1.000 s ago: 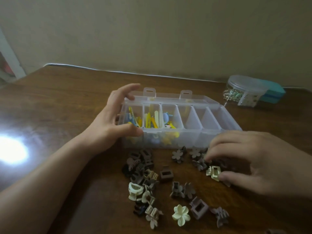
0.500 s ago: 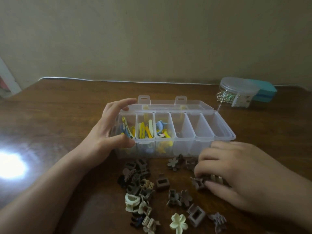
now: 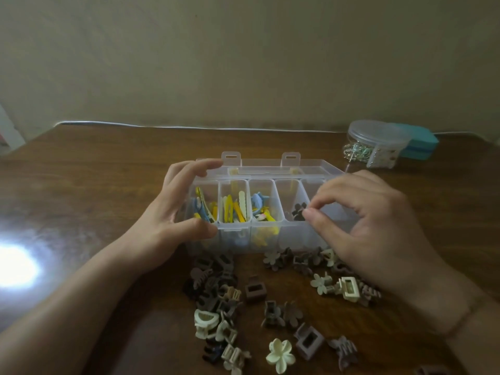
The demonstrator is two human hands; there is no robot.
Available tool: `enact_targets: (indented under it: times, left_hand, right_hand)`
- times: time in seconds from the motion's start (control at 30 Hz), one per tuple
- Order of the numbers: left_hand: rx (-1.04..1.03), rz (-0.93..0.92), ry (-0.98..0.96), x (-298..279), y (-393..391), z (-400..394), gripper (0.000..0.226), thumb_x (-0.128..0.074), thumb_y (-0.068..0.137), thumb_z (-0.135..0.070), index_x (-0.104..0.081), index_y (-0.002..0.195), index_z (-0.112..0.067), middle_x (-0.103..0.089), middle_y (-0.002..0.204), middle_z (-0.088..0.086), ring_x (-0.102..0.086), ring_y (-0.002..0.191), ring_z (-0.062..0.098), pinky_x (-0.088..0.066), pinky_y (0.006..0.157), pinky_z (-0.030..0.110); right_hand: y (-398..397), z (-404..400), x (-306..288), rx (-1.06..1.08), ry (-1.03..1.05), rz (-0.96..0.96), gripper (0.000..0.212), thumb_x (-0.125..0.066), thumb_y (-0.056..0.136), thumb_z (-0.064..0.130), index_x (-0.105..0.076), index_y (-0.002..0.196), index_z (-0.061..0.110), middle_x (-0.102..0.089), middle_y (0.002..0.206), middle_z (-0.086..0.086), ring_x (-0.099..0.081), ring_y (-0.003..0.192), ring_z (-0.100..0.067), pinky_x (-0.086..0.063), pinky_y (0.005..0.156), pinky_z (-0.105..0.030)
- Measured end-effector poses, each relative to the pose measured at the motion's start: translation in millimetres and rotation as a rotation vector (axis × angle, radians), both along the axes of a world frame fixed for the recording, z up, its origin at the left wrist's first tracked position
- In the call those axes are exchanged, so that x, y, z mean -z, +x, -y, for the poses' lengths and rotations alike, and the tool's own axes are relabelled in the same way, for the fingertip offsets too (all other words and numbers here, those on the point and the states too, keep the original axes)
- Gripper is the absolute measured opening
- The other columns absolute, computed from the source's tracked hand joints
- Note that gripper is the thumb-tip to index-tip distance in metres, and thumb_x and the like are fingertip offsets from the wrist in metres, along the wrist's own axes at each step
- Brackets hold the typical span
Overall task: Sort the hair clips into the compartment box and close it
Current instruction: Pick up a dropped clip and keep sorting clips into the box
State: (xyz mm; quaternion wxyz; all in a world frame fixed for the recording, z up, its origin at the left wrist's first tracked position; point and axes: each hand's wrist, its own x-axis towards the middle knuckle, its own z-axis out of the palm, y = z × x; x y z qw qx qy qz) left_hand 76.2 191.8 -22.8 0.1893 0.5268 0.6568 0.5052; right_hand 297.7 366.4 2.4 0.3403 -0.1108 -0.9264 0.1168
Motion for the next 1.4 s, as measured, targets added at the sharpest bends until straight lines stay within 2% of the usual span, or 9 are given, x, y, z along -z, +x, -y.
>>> enact_targets:
  times: [0.17,0.47,0.63,0.77,0.97,1.1,1.2,1.3,1.4]
  left_hand:
    - [-0.006,-0.004,-0.007,-0.5,0.1,0.8,0.083,-0.065,0.056,-0.047,-0.046,0.136,-0.047,-0.038,0.136,-0.009,-0.038,0.138,0.015,-0.036,0.113,0.052]
    - [-0.001,-0.018,-0.016,-1.4,0.0,0.4,0.082,-0.065,0.056,-0.047,-0.045,0.135,-0.05,-0.037,0.138,-0.01,-0.037,0.139,0.014,-0.036,0.113,0.052]
    - [0.003,-0.011,-0.016,-1.7,0.6,1.0,0.082,-0.066,0.056,-0.047,-0.045,0.135,-0.05,-0.036,0.138,-0.009,-0.036,0.139,0.013,-0.035,0.114,0.05]
    - [0.0,-0.008,-0.02,-1.0,0.4,0.4,0.083,-0.065,0.055,-0.048,-0.045,0.135,-0.05,-0.037,0.136,-0.011,-0.037,0.137,0.009,-0.037,0.114,0.047]
    - [-0.004,-0.014,-0.022,-0.8,-0.5,1.5,0.084,-0.065,0.056,-0.048,-0.044,0.136,-0.048,-0.037,0.136,-0.012,-0.037,0.137,0.01,-0.037,0.113,0.048]
    - [0.008,-0.011,-0.022,-0.9,-0.9,0.5,0.083,-0.066,0.057,-0.048,-0.044,0.137,-0.048,-0.037,0.137,-0.011,-0.037,0.138,0.013,-0.037,0.113,0.051]
    - [0.008,-0.013,-0.02,-0.1,-1.6,1.0,0.082,-0.065,0.057,-0.048,-0.044,0.136,-0.049,-0.037,0.137,-0.011,-0.037,0.138,0.013,-0.037,0.113,0.051]
    - [0.011,-0.009,-0.018,0.0,-2.1,0.7,0.082,-0.065,0.057,-0.048,-0.044,0.136,-0.049,-0.036,0.138,-0.011,-0.037,0.138,0.014,-0.038,0.112,0.051]
    - [0.015,-0.007,-0.014,1.1,-2.9,0.7,0.083,-0.066,0.058,-0.046,-0.043,0.138,-0.047,-0.036,0.138,-0.011,-0.037,0.139,0.017,-0.038,0.112,0.052]
  right_hand:
    - [6.9,2.4,-3.3,-0.09,0.104,-0.003,0.017,-0.062,0.088,0.033,-0.071,0.088,0.019,-0.066,0.087,0.007,-0.059,0.086,-0.015,-0.048,0.073,-0.036]
    - [13.4,19.9,9.5,-0.14,0.354,0.374,0.01,-0.063,0.08,0.038,-0.064,0.089,0.033,-0.063,0.083,0.015,-0.061,0.059,-0.013,-0.048,0.044,-0.034]
    - [12.9,18.9,1.8,-0.243,0.104,0.118,0.011,-0.07,0.081,0.034,-0.07,0.088,0.026,-0.067,0.088,0.016,-0.064,0.079,-0.007,-0.053,0.065,-0.031]
    - [-3.2,10.1,-1.3,-0.063,-0.012,-0.106,0.016,-0.067,0.082,0.038,-0.068,0.086,0.022,-0.067,0.09,0.013,-0.061,0.09,-0.014,-0.049,0.077,-0.038]
    - [-4.1,3.7,7.7,-0.055,0.017,0.004,0.026,-0.058,0.088,0.045,-0.073,0.086,0.023,-0.068,0.097,0.014,-0.058,0.1,-0.013,-0.046,0.083,-0.044]
    - [-1.6,11.7,3.8,-0.156,0.312,-0.001,0.018,-0.069,0.084,0.033,-0.075,0.091,0.017,-0.068,0.102,0.003,-0.056,0.098,-0.025,-0.044,0.078,-0.044]
    - [-8.2,13.0,8.5,-0.214,0.517,0.169,0.018,-0.068,0.083,0.038,-0.073,0.097,0.027,-0.06,0.129,-0.002,-0.049,0.119,-0.033,-0.036,0.094,-0.054]
    - [-12.5,9.2,13.6,-0.189,0.526,0.28,0.014,-0.063,0.084,0.043,-0.073,0.091,0.036,-0.049,0.144,0.0,-0.035,0.136,-0.036,-0.023,0.103,-0.068]
    - [-10.4,9.4,11.7,-0.227,0.464,0.233,0.014,-0.062,0.085,0.043,-0.075,0.087,0.037,-0.055,0.138,0.003,-0.036,0.136,-0.034,-0.022,0.103,-0.068]
